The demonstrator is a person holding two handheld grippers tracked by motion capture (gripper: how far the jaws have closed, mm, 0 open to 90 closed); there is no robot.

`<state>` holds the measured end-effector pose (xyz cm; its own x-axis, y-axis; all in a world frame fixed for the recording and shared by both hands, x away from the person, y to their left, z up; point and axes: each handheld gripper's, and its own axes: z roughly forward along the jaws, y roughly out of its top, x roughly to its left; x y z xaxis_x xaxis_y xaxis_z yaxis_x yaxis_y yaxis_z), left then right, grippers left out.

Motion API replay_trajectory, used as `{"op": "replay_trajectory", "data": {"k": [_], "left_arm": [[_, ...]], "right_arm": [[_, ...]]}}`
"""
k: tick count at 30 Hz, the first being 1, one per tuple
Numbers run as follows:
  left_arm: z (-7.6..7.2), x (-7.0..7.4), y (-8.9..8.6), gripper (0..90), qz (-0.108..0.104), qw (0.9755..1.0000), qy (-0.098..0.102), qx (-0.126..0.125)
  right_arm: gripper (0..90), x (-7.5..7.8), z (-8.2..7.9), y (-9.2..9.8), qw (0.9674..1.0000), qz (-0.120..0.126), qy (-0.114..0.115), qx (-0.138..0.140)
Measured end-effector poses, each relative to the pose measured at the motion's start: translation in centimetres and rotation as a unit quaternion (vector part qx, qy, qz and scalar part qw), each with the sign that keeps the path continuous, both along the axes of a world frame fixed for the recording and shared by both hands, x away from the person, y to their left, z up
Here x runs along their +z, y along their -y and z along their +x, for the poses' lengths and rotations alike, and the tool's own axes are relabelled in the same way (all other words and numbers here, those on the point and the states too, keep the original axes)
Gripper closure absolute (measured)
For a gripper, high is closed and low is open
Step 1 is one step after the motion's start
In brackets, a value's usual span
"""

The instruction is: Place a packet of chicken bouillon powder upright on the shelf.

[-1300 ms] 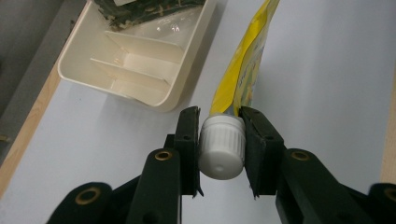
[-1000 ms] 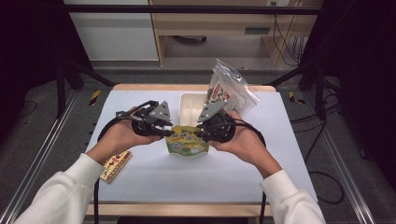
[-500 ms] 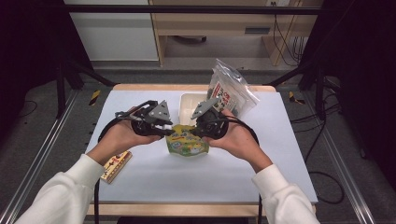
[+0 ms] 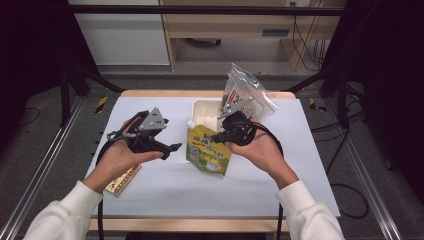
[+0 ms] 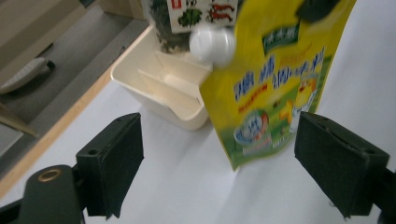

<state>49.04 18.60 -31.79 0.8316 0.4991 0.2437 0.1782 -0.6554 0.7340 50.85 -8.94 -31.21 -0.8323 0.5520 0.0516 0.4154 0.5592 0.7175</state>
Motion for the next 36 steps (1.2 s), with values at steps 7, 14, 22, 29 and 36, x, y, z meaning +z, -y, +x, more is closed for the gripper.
{"op": "replay_trajectory", "data": {"k": [7,14,22,29,36], "left_arm": [[-1.3,-3.0,-1.3,11.1,-0.005,0.9992,-0.021,0.033],[-1.7,-4.9,-2.4,9.0,-0.022,0.9976,-0.024,0.061],[-3.1,-7.3,-4.0,9.7,-0.011,0.9909,0.01,0.134],[-5.0,-10.3,-4.7,8.4,-0.039,0.9865,-0.004,0.159],[-6.2,-12.1,-5.1,8.7,-0.038,0.9857,-0.012,0.164]], "right_arm": [[90.0,0.3,-0.2,1.2,0.9986,0.034,-0.012,-0.037],[90.0,0.5,-0.5,1.9,0.997,0.043,-0.017,-0.062],[90.0,2.0,-1.1,2.7,0.9945,0.063,-0.014,-0.083],[90.0,4.1,-1.2,3.2,0.99,0.091,-0.011,-0.107],[90.0,6.4,-0.5,3.5,0.9792,0.125,-0.007,-0.159]]}}
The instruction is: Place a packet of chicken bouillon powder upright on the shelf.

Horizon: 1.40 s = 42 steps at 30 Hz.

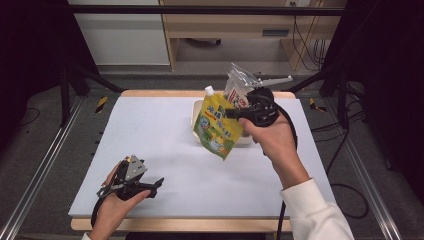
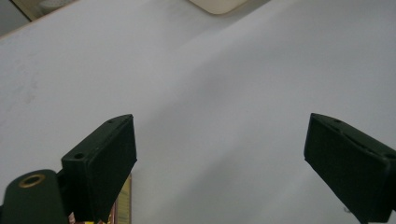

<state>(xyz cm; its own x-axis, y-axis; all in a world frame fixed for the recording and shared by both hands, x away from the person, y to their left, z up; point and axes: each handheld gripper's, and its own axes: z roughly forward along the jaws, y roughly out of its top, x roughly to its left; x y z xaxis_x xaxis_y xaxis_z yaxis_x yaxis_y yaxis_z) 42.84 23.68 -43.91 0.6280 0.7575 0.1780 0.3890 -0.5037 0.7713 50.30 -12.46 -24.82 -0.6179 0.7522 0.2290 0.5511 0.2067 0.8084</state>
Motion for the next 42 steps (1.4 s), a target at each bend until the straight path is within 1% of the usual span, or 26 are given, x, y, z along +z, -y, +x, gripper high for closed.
{"op": "replay_trajectory", "data": {"k": [2,4,7,8,10,13,16,19,20,25,28,30,32,35,38,41,42], "left_arm": [[-0.2,-0.1,-0.3,8.7,0.003,1.0,0.002,0.003],[-0.3,-0.3,-0.7,8.9,0.001,0.9999,0.002,0.012],[-0.4,-0.4,-1.1,8.9,-0.004,0.9998,0.001,0.017],[-0.4,-0.3,-1.3,8.9,-0.003,0.9998,0.003,0.019],[-0.4,-0.3,-1.6,9.0,-0.011,0.9996,0.006,0.027],[-0.3,-0.5,-1.8,9.0,-0.009,0.9995,0.002,0.032],[-0.3,-0.7,-1.9,9.0,-0.008,0.9995,-0.002,0.03],[-0.3,-0.8,-1.8,9.0,-0.006,0.9996,-0.002,0.029],[-0.3,-0.8,-1.7,9.0,-0.009,0.9995,-0.003,0.031],[-0.2,-0.9,-1.9,9.1,-0.01,0.9993,-0.002,0.035],[-0.1,-0.9,-1.8,9.2,-0.006,0.9994,-0.004,0.032],[-0.1,-0.9,-1.8,9.2,-0.007,0.9995,-0.004,0.032],[-0.1,-0.8,-1.8,9.3,-0.008,0.9995,-0.003,0.03],[-0.1,-0.8,-1.8,9.3,-0.009,0.9995,-0.003,0.032],[-0.1,-0.8,-1.8,9.4,-0.009,0.9995,-0.003,0.031],[-0.1,-0.8,-1.8,9.4,-0.007,0.9996,-0.003,0.029],[-0.1,-0.8,-1.9,9.5,-0.003,0.9996,-0.004,0.027]], "right_arm": [[90.0,0.3,0.3,0.0,0.9999,0.005,0.007,-0.013],[90.0,0.7,0.7,-0.1,0.9994,0.014,0.006,-0.032],[90.0,1.1,1.3,-0.4,0.9983,0.022,0.011,-0.053],[90.0,1.2,1.5,-0.5,0.9976,0.027,0.012,-0.063],[90.0,1.2,1.9,-0.7,0.9965,0.031,0.014,-0.076],[90.0,1.1,2.7,-1.1,0.9942,0.036,0.017,-0.1],[90.0,0.9,3.4,-1.5,0.9914,0.049,0.017,-0.12],[90.0,0.8,4.0,-2.0,0.9898,0.053,0.023,-0.13],[90.0,0.9,4.1,-2.1,0.9893,0.053,0.027,-0.134],[90.0,0.7,4.8,-2.8,0.9864,0.052,0.036,-0.152],[90.0,0.4,5.1,-3.2,0.9844,0.057,0.036,-0.162],[90.0,0.2,5.4,-3.6,0.9832,0.059,0.031,-0.17],[90.0,0.0,5.7,-3.9,0.9826,0.057,0.033,-0.173],[90.0,-0.4,6.2,-4.3,0.9803,0.055,0.033,-0.187],[90.0,-0.9,6.5,-4.5,0.9785,0.06,0.03,-0.195],[90.0,-1.5,6.8,-4.6,0.9774,0.06,0.031,-0.2],[90.0,-1.7,6.8,-4.6,0.9766,0.061,0.032,-0.204]]}}
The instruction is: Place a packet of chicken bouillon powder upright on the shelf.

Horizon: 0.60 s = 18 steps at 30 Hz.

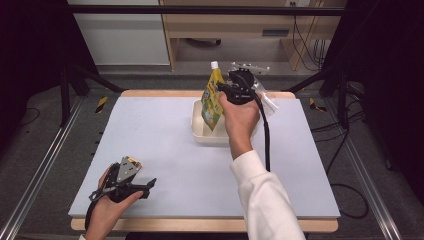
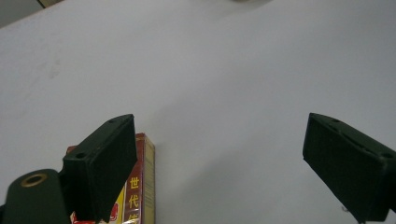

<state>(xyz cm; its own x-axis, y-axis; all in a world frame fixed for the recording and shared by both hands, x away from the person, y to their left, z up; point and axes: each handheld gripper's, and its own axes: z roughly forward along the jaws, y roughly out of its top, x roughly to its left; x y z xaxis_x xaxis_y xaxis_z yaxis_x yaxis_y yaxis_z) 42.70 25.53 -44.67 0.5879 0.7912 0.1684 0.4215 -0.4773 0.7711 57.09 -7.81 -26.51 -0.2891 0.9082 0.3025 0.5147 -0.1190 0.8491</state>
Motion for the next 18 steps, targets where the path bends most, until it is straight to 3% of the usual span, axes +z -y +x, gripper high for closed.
{"op": "replay_trajectory", "data": {"k": [18], "left_arm": [[0.0,-0.1,0.3,9.8,0.011,0.9999,-0.005,-0.01]], "right_arm": [[90.0,-1.3,0.7,0.2,0.9997,0.006,0.001,-0.023]]}}
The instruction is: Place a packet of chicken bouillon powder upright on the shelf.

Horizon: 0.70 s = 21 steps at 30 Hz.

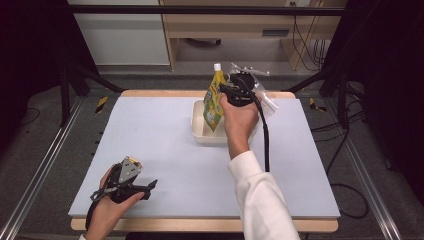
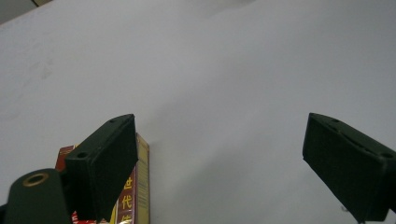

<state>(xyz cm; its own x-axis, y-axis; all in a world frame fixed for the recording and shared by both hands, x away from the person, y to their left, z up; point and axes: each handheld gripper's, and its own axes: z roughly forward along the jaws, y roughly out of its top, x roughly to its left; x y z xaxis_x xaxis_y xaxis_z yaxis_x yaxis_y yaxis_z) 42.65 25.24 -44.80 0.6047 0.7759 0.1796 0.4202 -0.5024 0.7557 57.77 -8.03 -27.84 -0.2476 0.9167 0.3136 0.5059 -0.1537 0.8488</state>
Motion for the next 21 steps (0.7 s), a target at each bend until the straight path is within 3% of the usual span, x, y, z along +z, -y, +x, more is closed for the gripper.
{"op": "replay_trajectory", "data": {"k": [21], "left_arm": [[-0.1,0.0,0.2,9.8,0.007,1.0,0.003,-0.005]], "right_arm": [[90.0,-1.7,0.7,0.2,0.9998,0.013,-0.008,-0.012]]}}
